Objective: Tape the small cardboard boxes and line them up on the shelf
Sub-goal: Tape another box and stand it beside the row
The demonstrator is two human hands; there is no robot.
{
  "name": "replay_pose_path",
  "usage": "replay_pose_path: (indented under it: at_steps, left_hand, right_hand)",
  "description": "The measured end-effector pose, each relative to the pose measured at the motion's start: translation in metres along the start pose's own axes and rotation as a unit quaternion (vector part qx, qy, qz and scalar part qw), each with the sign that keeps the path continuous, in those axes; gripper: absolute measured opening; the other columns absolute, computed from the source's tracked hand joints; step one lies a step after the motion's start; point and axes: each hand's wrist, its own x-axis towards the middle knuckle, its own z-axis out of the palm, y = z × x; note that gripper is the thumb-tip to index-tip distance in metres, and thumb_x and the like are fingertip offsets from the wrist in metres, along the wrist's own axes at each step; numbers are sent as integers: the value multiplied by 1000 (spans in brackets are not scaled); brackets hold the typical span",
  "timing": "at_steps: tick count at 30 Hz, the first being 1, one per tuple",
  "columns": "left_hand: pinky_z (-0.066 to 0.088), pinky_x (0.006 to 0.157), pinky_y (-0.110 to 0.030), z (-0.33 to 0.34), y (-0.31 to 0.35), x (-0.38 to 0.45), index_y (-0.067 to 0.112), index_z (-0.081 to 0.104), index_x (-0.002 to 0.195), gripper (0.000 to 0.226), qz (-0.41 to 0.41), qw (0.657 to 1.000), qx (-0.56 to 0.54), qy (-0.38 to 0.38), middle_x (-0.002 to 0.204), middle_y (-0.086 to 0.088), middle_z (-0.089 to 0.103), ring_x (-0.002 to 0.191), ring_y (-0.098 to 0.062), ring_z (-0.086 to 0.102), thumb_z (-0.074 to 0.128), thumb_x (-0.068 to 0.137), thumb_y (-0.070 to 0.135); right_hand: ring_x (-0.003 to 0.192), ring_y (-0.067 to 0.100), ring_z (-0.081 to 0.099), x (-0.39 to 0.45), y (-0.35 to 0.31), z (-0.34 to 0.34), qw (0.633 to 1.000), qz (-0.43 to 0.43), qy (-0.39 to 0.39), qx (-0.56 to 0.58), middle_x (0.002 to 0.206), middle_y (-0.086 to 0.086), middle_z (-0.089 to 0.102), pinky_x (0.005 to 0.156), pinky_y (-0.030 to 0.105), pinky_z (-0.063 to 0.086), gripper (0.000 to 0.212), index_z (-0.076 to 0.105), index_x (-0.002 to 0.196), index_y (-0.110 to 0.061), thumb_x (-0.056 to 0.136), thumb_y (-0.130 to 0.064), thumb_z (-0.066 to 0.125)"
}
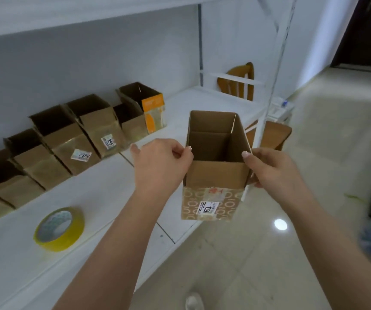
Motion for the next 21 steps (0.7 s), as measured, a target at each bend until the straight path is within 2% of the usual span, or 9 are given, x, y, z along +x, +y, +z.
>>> replay_pose_path:
  at_steps: [5, 8, 12, 16, 21]
  left_hand:
    - [32, 108, -57, 42, -4, 64, 24, 72, 76, 26, 0, 1000, 17, 15, 70, 10, 66, 75, -11, 60, 58, 92, 39]
    - [32, 107, -55, 70, 0, 112, 27, 69, 73, 26, -12, 1000, 15, 6, 69, 12, 65, 74, -10, 57, 57, 92, 41]
    - [29, 109, -54, 101, 12, 170, 26, 70, 73, 28, -10, 1000, 6, 11, 72, 10, 69, 76, -11, 61, 57, 92, 40]
    - [28, 109, -54, 126, 23, 209, 27, 65, 71, 27, -6, 1000, 22, 4, 70, 11, 66, 72, -10, 57, 55, 93, 41]
    - [36, 104, -56, 147, 22, 249, 22, 67, 71, 28, -45, 999, -1, 19, 69, 9, 65, 74, -14, 62, 58, 92, 38]
  right_hand:
    - [75, 14, 67, 71, 10, 7, 1000, 1, -7, -24, 84, -5, 69, 73, 36, 55, 33, 68, 111, -19, 97, -43, 50]
    - [85, 19, 68, 124, 12, 7, 999, 8, -12, -46, 93, -2, 70, 83, 46, 57, 32, 67, 109, -20, 98, -43, 49]
    - [85, 14, 67, 185, 14, -2, 999, 3, -2, -45, 90, -11, 68, 83, 47, 57, 30, 64, 105, -29, 96, -52, 47]
    - [88, 13, 67, 232, 21, -5, 999, 15, -3, -42, 88, -18, 65, 85, 47, 56, 44, 64, 119, -25, 95, -56, 44]
    - [88, 12, 67, 296, 23, -2, 997, 0, -54, -55, 88, -15, 68, 87, 47, 56, 43, 62, 124, -25, 97, -53, 44]
